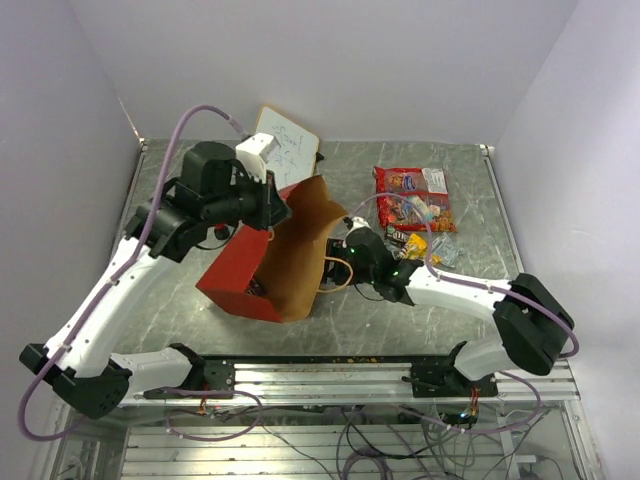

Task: Take the snacks out of the paper bag
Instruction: Take out the snack from the paper bag.

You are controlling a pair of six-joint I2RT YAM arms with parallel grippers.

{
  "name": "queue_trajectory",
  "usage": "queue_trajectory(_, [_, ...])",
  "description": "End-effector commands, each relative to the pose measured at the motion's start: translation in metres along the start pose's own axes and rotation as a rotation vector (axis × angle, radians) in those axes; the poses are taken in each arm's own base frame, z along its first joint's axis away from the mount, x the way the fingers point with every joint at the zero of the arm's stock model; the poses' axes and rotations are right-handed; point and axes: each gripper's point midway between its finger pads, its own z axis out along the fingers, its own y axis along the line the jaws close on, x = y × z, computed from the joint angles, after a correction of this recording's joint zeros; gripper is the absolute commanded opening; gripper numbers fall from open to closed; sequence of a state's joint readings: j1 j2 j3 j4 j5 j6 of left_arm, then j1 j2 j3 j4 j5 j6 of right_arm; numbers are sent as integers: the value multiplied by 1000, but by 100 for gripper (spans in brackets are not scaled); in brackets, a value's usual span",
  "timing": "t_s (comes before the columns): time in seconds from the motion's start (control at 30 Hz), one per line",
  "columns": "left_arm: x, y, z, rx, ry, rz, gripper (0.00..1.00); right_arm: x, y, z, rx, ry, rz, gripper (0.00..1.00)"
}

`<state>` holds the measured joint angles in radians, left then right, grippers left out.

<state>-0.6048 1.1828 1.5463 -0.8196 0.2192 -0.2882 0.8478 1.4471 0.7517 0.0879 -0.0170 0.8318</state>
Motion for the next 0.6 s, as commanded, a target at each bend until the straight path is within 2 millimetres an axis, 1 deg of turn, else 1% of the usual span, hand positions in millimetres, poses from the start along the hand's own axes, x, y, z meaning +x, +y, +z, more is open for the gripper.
queue_trajectory(0.0, [2,-41,8,238,-32,-120,7,-5,-37,-20,153,-54,-46,66])
queue_trajectory(0.07, [14,-41,11,253,-15,-156,7,-10,-66,-36,259,-88,-39,67])
queue_trajectory(0.1, [21,-40,10,252,-1,-170,7,-14,-86,-47,307,-105,-27,68])
queue_trajectory(0.13, [27,-40,10,251,11,-183,7,-21,-97,-56,331,-130,-24,68])
queue_trajectory(0.17, [31,-40,8,253,18,-196,7,-28,-106,-65,347,-156,-31,68])
queue_trajectory(0.23, [37,-41,4,260,12,-221,7,-50,-119,-87,377,-221,-65,68])
queue_trajectory(0.27, [38,-43,2,271,4,-240,7,-61,-122,-96,392,-248,-104,68])
queue_trajectory(0.3, [39,-43,-1,275,-4,-253,7,-73,-121,-103,396,-273,-155,69])
queue_trajectory(0.33, [39,-44,-3,277,-14,-262,7,-84,-115,-109,385,-295,-219,69])
queue_trajectory(0.4, [36,-46,-7,285,-32,-275,7,-104,-89,-117,294,-336,-355,69])
queue_trajectory(0.47, [35,-47,-7,288,-39,-281,7,-114,-47,-123,104,-381,-477,69])
queue_trajectory(0.53, [33,-45,-8,278,-46,-273,7,-110,-3,-131,-115,-425,-574,69])
queue_trajectory(0.57, [31,-44,-9,268,-49,-264,7,-101,21,-137,-239,-441,-630,69])
